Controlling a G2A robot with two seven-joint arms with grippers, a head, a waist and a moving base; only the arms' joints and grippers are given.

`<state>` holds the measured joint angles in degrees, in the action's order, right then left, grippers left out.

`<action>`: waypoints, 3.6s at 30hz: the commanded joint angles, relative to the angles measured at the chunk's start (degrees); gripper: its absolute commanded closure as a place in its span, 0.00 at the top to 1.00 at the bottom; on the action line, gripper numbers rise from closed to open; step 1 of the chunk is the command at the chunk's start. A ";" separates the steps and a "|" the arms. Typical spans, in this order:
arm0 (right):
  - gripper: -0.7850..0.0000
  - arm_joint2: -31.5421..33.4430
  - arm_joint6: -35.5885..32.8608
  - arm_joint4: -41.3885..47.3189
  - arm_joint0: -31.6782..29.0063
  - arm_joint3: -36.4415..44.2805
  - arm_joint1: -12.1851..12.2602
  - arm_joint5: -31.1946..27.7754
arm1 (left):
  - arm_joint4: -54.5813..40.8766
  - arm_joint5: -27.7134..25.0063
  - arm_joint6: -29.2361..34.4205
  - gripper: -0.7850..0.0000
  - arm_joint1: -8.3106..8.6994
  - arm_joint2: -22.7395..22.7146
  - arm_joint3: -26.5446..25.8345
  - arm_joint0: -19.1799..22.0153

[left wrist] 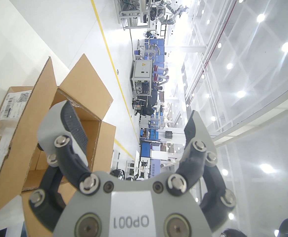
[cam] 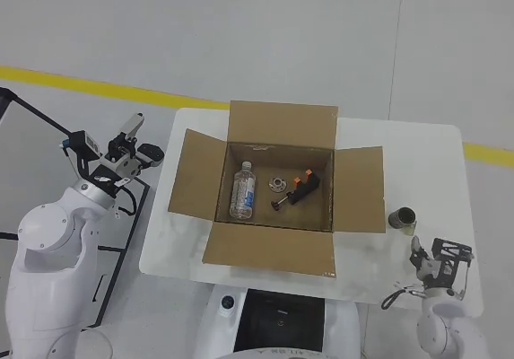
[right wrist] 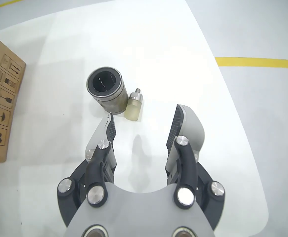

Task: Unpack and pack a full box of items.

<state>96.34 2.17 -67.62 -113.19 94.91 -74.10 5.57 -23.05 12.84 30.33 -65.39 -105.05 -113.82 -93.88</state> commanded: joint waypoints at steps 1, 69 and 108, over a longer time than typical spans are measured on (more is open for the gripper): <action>0.51 -0.80 -0.81 -0.37 1.90 -1.85 -0.07 0.22 | 0.00 0.00 0.00 1.00 0.00 0.00 0.00 0.00; 0.00 1.93 -0.71 0.63 2.87 2.45 -0.84 3.45 | 0.00 0.00 0.00 1.00 0.00 0.00 0.00 0.00; 1.00 -20.48 -33.37 11.52 23.88 22.06 -1.42 -4.27 | 0.00 0.00 0.00 1.00 0.00 0.00 0.00 0.00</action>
<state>75.52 -31.21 -56.16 -89.05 116.88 -75.59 1.58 -23.05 12.84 30.33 -65.39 -105.05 -113.82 -93.88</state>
